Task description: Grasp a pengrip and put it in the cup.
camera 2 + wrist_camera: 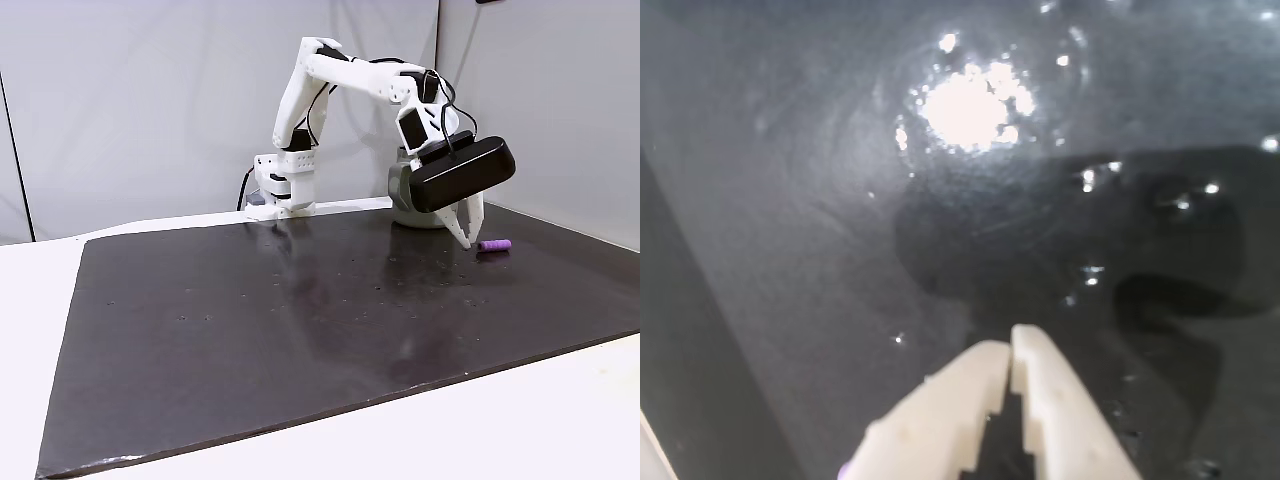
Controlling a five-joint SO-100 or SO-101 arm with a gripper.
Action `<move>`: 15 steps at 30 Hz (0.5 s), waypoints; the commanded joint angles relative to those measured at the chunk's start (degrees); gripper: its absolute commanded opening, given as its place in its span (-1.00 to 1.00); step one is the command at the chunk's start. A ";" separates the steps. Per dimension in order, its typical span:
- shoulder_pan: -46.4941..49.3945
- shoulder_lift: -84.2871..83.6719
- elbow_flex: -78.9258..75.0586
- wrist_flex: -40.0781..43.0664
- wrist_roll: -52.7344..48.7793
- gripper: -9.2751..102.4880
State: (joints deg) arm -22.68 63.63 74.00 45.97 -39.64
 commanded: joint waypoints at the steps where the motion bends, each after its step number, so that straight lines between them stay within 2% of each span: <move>1: -1.58 0.00 -5.27 0.09 -0.35 -0.84; 15: -7.47 -2.72 -11.07 3.87 -0.62 -0.84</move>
State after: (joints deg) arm -28.56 60.12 68.12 48.34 -39.81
